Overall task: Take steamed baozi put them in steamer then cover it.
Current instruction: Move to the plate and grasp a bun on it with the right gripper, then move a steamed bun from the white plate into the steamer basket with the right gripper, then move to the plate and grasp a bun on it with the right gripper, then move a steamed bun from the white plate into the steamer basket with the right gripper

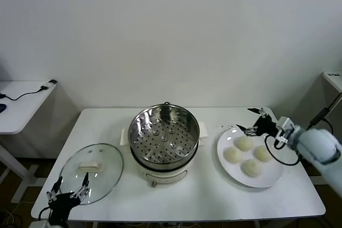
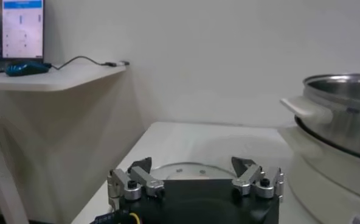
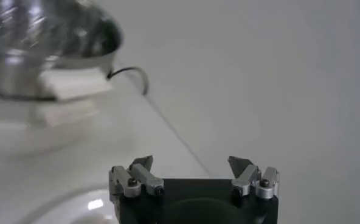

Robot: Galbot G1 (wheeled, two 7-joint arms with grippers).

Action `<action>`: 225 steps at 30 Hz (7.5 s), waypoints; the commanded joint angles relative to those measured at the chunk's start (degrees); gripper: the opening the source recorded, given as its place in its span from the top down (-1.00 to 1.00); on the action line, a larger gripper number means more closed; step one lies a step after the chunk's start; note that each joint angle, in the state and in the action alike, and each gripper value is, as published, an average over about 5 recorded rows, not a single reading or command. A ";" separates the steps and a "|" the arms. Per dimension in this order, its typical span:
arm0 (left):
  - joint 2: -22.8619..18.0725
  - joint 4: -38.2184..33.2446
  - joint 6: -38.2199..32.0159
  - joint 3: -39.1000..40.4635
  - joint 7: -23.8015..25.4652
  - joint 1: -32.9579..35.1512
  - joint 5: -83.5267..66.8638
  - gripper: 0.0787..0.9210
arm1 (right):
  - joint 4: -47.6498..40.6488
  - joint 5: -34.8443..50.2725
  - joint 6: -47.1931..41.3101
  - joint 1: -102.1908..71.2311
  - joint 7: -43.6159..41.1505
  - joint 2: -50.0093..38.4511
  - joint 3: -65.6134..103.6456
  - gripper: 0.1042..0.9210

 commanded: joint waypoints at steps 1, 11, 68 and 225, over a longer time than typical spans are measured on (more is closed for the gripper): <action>-0.40 -0.21 -1.28 0.14 0.08 -0.05 0.33 -0.77 | -17.08 -7.51 12.12 49.21 -26.15 -3.63 -44.52 -0.76; -1.00 -0.07 -2.30 0.10 -0.10 0.31 0.31 -0.77 | -27.89 -3.49 9.70 61.01 -25.92 13.05 -67.39 -0.76; -4.26 -0.18 -1.65 0.90 -0.95 0.63 3.49 -0.77 | -32.47 3.41 -1.34 45.56 -16.83 24.62 -58.84 -0.45; -8.55 -6.84 -1.51 0.90 -2.42 1.66 6.53 -0.77 | 5.17 43.58 -19.21 90.37 -5.26 29.92 -85.15 -0.22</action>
